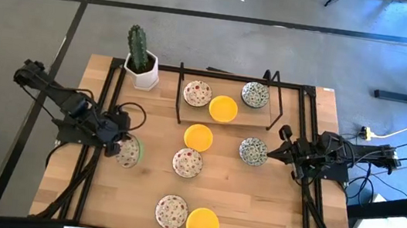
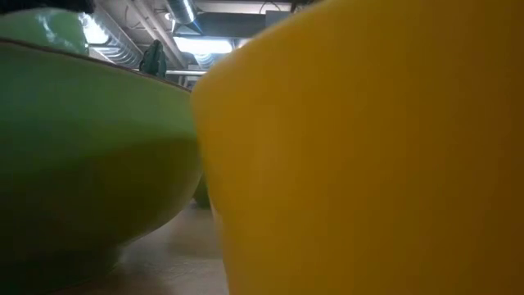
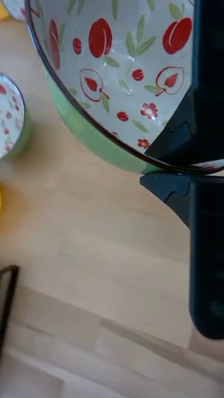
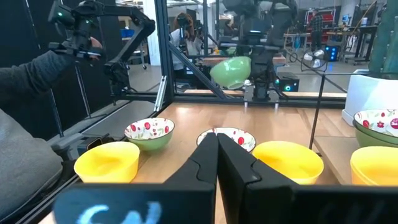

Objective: Pick & Place Mini bowls
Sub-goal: Stack the green patterned bowl on the green patterned bowl on the shelf

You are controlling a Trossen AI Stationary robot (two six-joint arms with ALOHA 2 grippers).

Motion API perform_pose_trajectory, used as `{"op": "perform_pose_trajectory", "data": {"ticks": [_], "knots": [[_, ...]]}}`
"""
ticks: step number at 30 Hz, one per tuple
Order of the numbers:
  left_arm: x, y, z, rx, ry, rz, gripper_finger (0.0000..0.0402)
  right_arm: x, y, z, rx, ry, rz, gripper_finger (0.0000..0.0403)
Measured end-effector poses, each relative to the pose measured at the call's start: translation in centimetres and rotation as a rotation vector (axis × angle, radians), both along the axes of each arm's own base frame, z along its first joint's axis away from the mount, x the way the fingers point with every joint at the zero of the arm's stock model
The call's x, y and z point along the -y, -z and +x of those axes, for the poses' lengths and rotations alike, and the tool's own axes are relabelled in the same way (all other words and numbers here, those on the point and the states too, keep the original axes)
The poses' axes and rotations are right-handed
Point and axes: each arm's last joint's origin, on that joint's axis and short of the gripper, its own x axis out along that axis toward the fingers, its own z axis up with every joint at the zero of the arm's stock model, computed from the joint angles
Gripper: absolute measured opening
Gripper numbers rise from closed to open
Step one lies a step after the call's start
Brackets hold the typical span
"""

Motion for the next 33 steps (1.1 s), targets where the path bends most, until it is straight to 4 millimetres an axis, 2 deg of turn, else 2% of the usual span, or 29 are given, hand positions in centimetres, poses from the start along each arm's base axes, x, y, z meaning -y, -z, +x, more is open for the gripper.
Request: {"op": "perform_pose_trajectory", "data": {"ticks": [4, 9, 15, 18, 23, 27, 30, 33], "knots": [[-0.3, 0.7, -0.5, -0.011, -0.015, -0.001, 0.0007, 0.0, 0.0, 0.0, 0.0, 0.0, 0.0, 0.0006], [-0.5, 0.6, -0.7, 0.018, -0.04, 0.027, 0.0006, 0.0, -0.2, 0.0, 0.023, 0.0, -0.025, 0.0006], [-1.2, -0.9, 0.8, 0.157, -0.111, 0.011, 0.0006, 0.0, -0.2, 0.0, 0.035, 0.001, -0.032, 0.0006], [-1.6, -1.9, 2.7, 0.18, -0.08, 0.0, 0.0006, 0.0, -0.4, 0.0, 0.053, 0.002, -0.056, 0.0006], [-4.0, -2.7, 7.0, 0.05, -0.052, 0.059, 0.0006, 0.0, -0.5, 0.0, 0.066, 0.002, -0.069, 0.0006], [-7.4, -5.3, 11.3, 0.051, -0.084, 0.143, 0.0006, 0.0, -0.4, 0.0, 0.064, -0.001, -0.067, 0.0006], [-10.5, -8.2, 14.3, 0.122, -0.177, 0.215, 0.0006, 0.0, -0.4, 0.0, 0.057, -0.001, -0.056, 0.0006], [-13.5, -10.6, 16.6, 0.137, -0.233, 0.239, 0.0007, 0.0, -0.4, 0.0, 0.054, -0.002, -0.052, 0.0006]]}}
